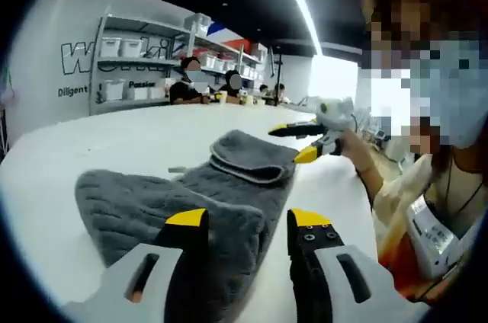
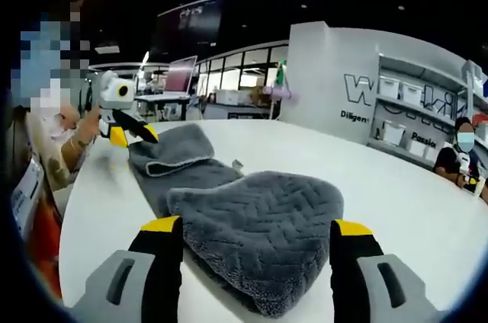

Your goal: Fold the towel on the table until its edges align and the towel forms a compact rectangular stack.

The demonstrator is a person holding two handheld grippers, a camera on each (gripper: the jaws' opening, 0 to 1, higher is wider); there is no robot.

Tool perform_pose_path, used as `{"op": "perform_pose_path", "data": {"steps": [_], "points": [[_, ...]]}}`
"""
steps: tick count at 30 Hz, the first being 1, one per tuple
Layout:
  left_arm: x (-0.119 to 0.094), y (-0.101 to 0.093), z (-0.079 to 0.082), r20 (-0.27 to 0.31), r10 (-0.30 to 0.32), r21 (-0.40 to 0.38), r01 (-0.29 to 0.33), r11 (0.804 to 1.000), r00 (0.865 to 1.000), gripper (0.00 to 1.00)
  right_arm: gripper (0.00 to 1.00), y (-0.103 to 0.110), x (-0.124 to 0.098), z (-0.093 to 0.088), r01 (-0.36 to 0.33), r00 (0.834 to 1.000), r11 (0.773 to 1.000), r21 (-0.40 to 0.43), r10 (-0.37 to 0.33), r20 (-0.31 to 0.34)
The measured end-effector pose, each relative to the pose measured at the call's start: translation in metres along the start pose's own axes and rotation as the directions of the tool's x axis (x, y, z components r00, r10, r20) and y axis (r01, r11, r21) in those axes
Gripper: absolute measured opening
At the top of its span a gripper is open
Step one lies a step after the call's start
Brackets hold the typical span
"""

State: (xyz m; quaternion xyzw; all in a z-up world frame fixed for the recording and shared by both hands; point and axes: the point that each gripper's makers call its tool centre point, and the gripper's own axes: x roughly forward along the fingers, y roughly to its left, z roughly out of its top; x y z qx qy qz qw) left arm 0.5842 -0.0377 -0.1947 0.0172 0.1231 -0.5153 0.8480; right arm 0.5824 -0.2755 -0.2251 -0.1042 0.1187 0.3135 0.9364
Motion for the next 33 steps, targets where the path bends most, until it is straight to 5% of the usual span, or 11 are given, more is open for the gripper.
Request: {"op": "perform_pose_path", "data": {"steps": [4, 8, 11, 15, 17, 22, 27, 30, 33], "points": [[-0.012, 0.038, 0.015, 0.047, 0.02, -0.007, -0.02, 1.0, 0.999, 0.4, 0.79, 0.0, 0.0, 0.001, 0.001, 1.0, 1.0, -0.001, -0.001, 0.002], [-0.006, 0.045, 0.006, 0.023, -0.114, -0.073, 0.116, 0.991, 0.993, 0.4, 0.79, 0.0, 0.001, 0.0, 0.001, 1.0, 1.0, 0.0, -0.001, -0.001], [0.002, 0.065, -0.009, -0.049, -0.063, 0.005, 0.063, 0.998, 0.997, 0.41, 0.79, -0.001, 0.001, -0.001, 0.006, 1.0, 1.0, 0.003, -0.006, -0.004], [0.006, 0.086, -0.008, -0.023, -0.022, 0.055, 0.023, 0.998, 0.999, 0.43, 0.78, -0.003, 0.002, -0.003, 0.009, 1.0, 1.0, 0.006, -0.009, -0.012], [0.01, 0.087, -0.015, -0.03, -0.065, 0.022, 0.066, 0.998, 0.997, 0.44, 0.78, -0.003, 0.003, -0.004, 0.01, 1.0, 1.0, 0.006, -0.01, -0.016], [0.014, 0.09, -0.05, -0.162, -0.064, 0.058, 0.074, 0.996, 0.985, 0.54, 0.78, -0.004, 0.003, -0.005, 0.01, 1.0, 1.0, 0.011, -0.01, -0.019], [0.011, 0.069, -0.052, -0.178, -0.161, 0.062, 0.174, 0.983, 0.971, 0.82, 0.78, -0.004, 0.002, -0.006, 0.007, 1.0, 1.0, 0.015, -0.006, -0.021], [0.012, 0.068, -0.062, -0.221, -0.14, 0.139, 0.174, 0.975, 0.965, 0.86, 0.78, -0.004, 0.005, -0.009, 0.002, 0.999, 1.0, 0.017, -0.001, -0.037], [0.012, 0.068, -0.06, -0.216, -0.138, 0.136, 0.17, 0.976, 0.967, 0.86, 0.78, -0.005, 0.006, -0.012, 0.004, 0.999, 1.0, 0.025, -0.003, -0.045]]}}
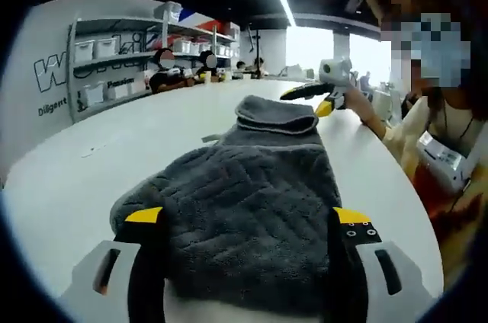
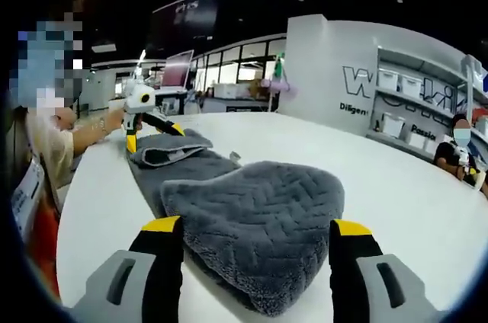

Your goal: Fold the towel on the table until its edges align and the towel forms a compact rectangular stack.

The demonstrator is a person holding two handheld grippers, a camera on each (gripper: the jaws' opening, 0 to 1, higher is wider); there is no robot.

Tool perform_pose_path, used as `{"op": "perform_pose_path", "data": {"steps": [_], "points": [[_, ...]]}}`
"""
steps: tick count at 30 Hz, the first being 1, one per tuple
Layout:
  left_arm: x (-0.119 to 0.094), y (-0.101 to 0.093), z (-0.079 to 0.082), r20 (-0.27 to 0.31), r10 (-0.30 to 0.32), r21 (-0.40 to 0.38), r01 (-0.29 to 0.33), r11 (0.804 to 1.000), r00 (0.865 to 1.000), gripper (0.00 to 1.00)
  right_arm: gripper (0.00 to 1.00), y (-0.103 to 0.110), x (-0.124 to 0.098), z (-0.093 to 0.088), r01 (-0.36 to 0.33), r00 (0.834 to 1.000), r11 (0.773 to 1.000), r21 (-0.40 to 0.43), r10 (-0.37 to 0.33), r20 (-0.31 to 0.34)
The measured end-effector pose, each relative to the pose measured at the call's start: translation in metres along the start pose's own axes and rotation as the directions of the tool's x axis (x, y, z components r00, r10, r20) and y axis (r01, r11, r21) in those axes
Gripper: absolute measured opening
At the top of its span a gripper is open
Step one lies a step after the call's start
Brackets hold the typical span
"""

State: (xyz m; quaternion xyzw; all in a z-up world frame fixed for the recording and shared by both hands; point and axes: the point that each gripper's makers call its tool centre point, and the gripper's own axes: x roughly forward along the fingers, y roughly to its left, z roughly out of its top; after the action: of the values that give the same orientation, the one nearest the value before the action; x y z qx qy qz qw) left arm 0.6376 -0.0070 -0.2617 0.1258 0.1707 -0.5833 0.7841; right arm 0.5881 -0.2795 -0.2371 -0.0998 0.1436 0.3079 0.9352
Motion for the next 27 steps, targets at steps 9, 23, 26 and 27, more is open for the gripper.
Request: {"op": "perform_pose_path", "data": {"steps": [9, 23, 26, 27], "points": [[-0.003, -0.005, 0.0, -0.006, 0.004, 0.013, -0.004, 1.0, 1.0, 0.86, 0.8, -0.017, -0.002, -0.006, 0.007, 1.0, 0.988, 0.153, -0.01, 0.018], [-0.004, -0.029, -0.001, -0.027, -0.02, 0.059, 0.022, 0.998, 0.999, 0.91, 0.79, -0.041, -0.008, -0.018, 0.039, 0.998, 0.934, 0.355, -0.055, 0.033], [-0.008, -0.032, 0.003, -0.03, -0.012, 0.091, 0.015, 0.996, 0.999, 0.94, 0.85, -0.044, -0.004, -0.028, 0.055, 0.998, 0.906, 0.419, -0.066, 0.013], [-0.01, -0.032, 0.005, -0.026, -0.009, 0.091, 0.011, 0.996, 1.0, 0.95, 0.85, -0.043, -0.003, -0.028, 0.04, 0.998, 0.901, 0.431, -0.055, 0.022]]}}
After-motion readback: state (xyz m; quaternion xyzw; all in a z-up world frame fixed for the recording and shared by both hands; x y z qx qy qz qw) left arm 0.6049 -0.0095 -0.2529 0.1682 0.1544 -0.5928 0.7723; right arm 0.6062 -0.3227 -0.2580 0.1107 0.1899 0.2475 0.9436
